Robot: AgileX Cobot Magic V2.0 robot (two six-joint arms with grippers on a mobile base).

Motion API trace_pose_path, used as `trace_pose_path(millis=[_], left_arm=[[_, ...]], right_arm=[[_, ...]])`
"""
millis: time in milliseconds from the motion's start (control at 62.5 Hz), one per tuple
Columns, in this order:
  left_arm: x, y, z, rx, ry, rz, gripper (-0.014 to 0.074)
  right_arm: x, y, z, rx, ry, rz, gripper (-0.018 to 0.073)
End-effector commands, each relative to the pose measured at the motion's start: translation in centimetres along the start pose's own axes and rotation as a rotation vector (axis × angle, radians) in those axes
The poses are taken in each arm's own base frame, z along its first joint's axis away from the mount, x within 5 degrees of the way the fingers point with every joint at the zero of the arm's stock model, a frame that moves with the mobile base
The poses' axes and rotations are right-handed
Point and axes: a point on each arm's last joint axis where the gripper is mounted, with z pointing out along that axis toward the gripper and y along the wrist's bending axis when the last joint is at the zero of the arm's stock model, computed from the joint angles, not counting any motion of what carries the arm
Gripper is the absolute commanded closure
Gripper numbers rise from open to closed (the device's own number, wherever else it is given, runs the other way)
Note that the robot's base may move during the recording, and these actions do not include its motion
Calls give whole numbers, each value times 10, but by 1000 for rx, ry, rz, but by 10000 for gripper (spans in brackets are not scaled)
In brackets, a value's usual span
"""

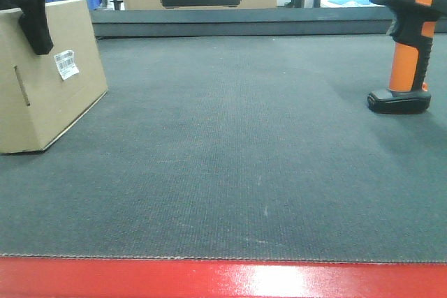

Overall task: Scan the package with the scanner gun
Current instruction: 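Close the left gripper on the top of the labeled cardboard box, then lift and tilt the box up off the belt with the left gripper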

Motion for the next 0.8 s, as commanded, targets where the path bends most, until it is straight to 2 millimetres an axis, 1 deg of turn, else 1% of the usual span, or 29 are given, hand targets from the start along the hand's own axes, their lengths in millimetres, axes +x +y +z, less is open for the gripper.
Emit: trace_pose_path(millis=[0, 16, 96, 208, 256, 352, 448, 704, 784], left_arm=[[-4, 1, -5, 0, -35, 1, 690], [-4, 1, -5, 0, -38, 1, 706], [-7, -1, -9, 13, -54, -5, 708], [-14, -5, -23, 46, -82, -18, 707], [-17, -9, -31, 87, -86, -37, 707], [-21, -23, -44, 215, -95, -84, 707], [-22, -39, -49, 355, -103, -137, 707], [-21, -85, -51, 410, -176, -163, 707], [-19, -100, -50, 432, -199, -137, 707]], right_arm=[[-2, 0, 0, 0, -21, -5, 727], [-2, 0, 0, 0, -21, -5, 727], [-2, 0, 0, 0, -21, -5, 727], [-2, 0, 0, 0, -21, -5, 727], [-2, 0, 0, 0, -21, -5, 727], [-2, 0, 0, 0, -21, -5, 727], [-2, 0, 0, 0, -21, -5, 727], [-2, 0, 0, 0, -21, -5, 727], [-2, 0, 0, 0, -21, -5, 727]])
